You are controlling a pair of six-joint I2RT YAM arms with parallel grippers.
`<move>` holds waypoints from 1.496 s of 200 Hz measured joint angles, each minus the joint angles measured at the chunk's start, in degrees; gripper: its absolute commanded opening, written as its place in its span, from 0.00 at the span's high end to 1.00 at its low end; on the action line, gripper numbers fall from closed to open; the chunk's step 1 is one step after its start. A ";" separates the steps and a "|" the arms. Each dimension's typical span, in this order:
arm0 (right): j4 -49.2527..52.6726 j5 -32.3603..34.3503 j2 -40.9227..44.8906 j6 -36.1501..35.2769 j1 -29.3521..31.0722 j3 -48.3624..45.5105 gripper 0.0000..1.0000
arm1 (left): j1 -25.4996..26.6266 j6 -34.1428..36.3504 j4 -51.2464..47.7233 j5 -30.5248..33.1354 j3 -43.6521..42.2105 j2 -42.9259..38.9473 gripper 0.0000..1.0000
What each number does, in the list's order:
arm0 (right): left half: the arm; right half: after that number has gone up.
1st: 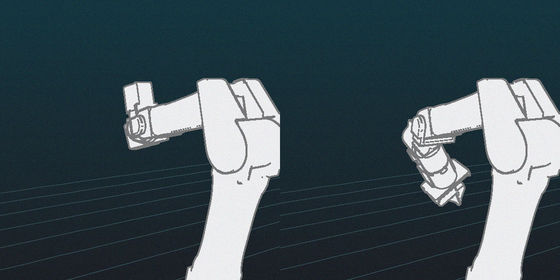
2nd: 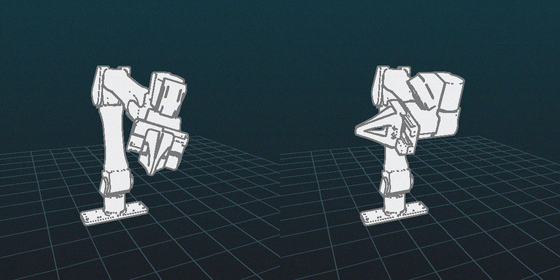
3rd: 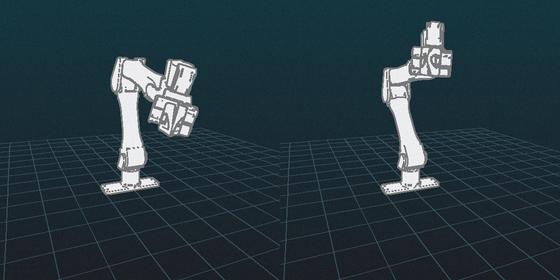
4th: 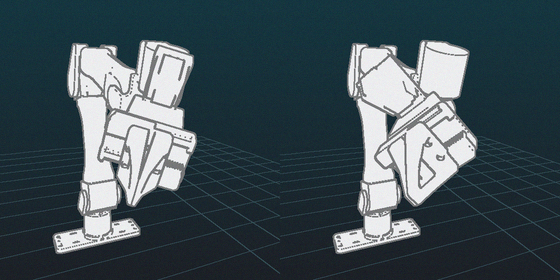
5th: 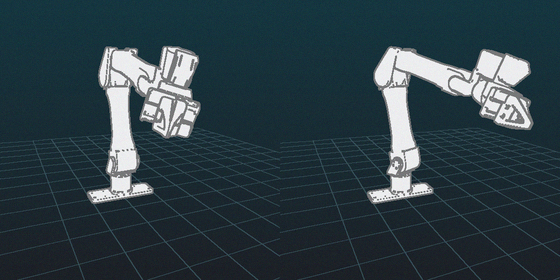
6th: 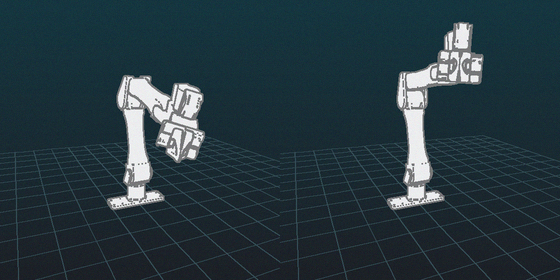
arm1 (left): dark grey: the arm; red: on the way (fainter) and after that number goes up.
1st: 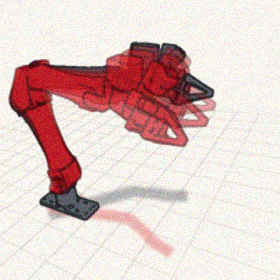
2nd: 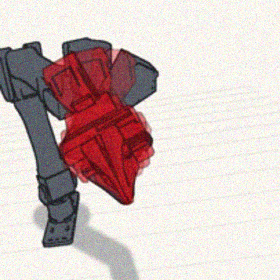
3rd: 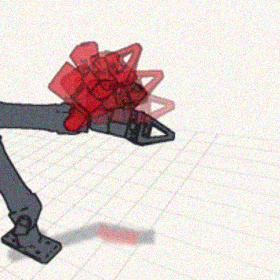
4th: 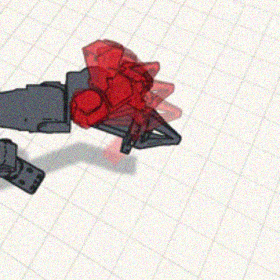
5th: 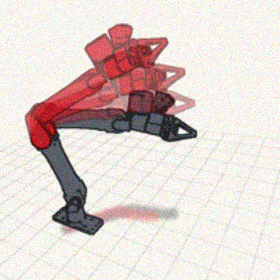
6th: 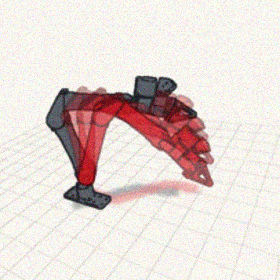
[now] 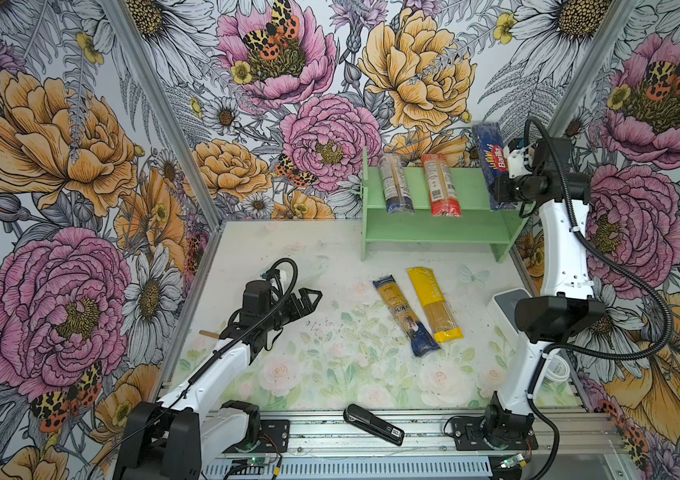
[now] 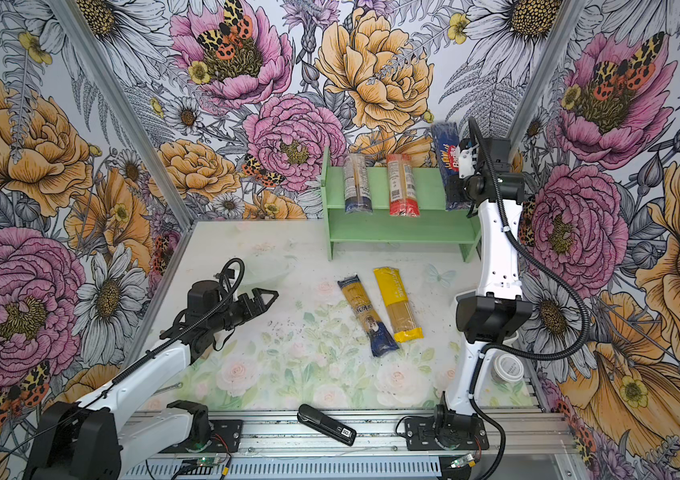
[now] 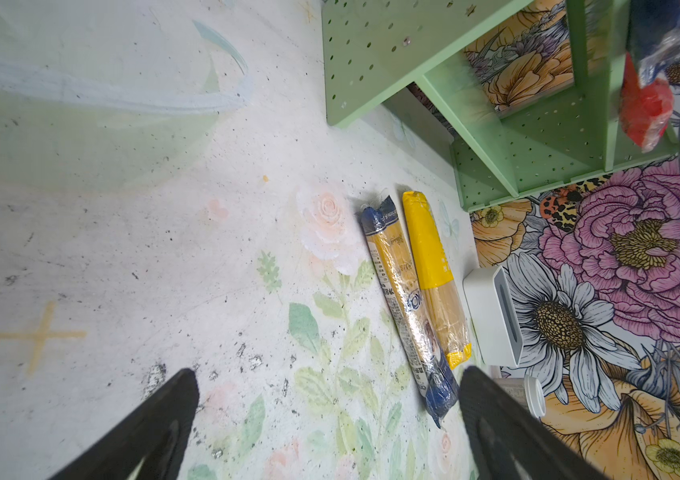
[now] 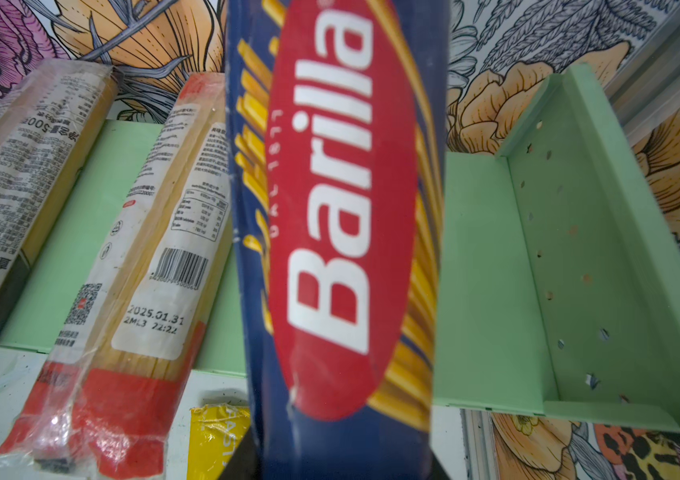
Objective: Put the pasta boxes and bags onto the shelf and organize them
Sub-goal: 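Lower the Barilla box onto the shelf beside the red-topped bag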
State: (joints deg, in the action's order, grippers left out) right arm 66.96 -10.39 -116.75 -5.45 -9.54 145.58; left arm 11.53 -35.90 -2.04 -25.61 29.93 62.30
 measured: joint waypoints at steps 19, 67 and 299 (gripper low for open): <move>0.00 0.31 -0.09 0.07 0.00 0.00 1.00 | 0.00 0.00 0.02 0.02 -0.07 -0.02 0.01; -0.20 0.70 -0.13 0.31 0.00 0.00 1.00 | -0.04 0.00 0.15 0.02 -0.63 -0.07 0.01; -0.74 0.70 -3.96 1.53 -0.02 -2.84 1.00 | -0.52 -0.20 0.20 0.04 -1.68 -1.95 0.01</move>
State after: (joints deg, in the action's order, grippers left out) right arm 66.22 -9.69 -120.70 -3.92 -9.56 142.74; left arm 11.00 -36.10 -1.85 -25.56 28.25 60.36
